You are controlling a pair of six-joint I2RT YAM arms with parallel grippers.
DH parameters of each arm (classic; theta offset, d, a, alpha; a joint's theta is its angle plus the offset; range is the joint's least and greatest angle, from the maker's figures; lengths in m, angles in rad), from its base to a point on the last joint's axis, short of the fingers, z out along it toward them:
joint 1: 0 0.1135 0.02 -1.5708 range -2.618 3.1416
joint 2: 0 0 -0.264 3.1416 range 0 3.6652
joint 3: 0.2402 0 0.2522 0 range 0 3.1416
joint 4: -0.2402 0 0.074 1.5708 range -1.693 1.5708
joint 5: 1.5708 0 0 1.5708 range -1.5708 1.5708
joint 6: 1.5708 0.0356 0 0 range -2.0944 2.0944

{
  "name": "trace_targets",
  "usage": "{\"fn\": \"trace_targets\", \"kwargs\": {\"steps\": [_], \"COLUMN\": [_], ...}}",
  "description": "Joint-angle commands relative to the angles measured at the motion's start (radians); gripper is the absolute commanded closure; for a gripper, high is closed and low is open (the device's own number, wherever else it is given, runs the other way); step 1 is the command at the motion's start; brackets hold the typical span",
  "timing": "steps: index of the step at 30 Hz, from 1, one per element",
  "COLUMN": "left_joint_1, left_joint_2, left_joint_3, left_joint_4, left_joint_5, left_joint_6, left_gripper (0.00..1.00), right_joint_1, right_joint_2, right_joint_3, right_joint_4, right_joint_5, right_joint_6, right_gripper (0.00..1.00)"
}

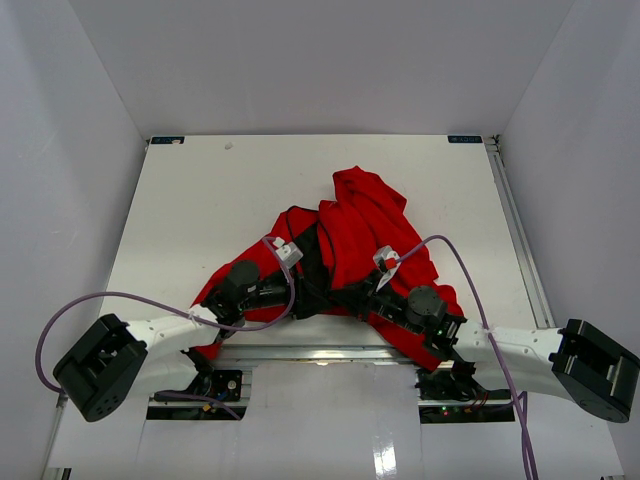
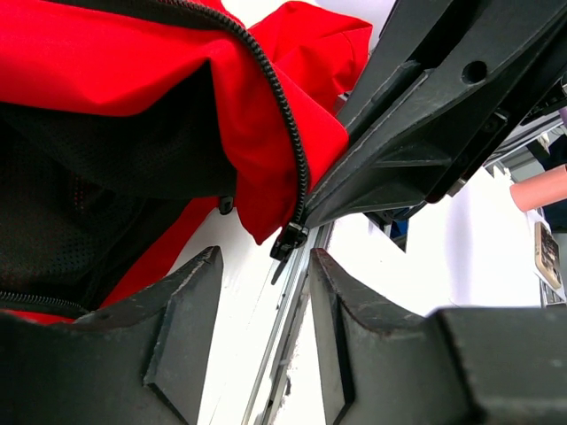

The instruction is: Zip up the jacket

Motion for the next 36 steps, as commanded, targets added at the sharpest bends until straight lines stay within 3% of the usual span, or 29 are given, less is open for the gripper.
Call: {"fn": "trace_targets", "kwargs": {"steps": [1,4,8,11,18,21,25,27,36], "left_joint_1": [0.000,0.000,0.000,-0.002,0.000,0.000,-0.001,0.000,0.000], "left_joint_2": [0.007,0.014,0.024,0.034,0.043,0.046,0.015,-0.010,-0.119], "left_joint_3": [0.024,0.021,0.022,0.022,0.027,0.031,0.036,0.028,0.007], "left_joint_4": [0.037,0.040,0.025,0.015,-0.004,-0.021,-0.078,-0.096,-0.263], "left_joint_5": [0.021,0.034,0.043,0.058,0.070,0.062,0.014,-0.014,-0.076], "left_joint_6": [0.003,-0.001,-0.002,-0.004,-0.005,-0.002,-0.001,-0.013,-0.038], "left_gripper": [0.54,0.73,0.88,0.94,0.98,0.93,0.57,0.50,0.46], "right_joint_1": [0.004,0.004,0.004,0.004,0.003,0.004,0.003,0.003,0.003], "right_joint_2": [-0.004,-0.003,0.002,0.008,0.019,0.017,0.006,-0.004,-0.081], "right_joint_3": [0.019,0.017,0.019,0.027,0.053,0.053,0.051,0.044,-0.018], "right_joint_4": [0.089,0.094,0.096,0.096,0.091,0.090,0.058,0.023,-0.031], "right_joint_5": [-0.009,-0.004,0.014,0.030,0.051,0.048,0.045,0.059,0.115], "right_joint_6": [0.006,0.006,0.007,0.009,-0.005,-0.008,-0.024,-0.037,-0.072], "right_gripper": [0.92,0.92,0.92,0.92,0.92,0.92,0.92,0.92,0.92]}}
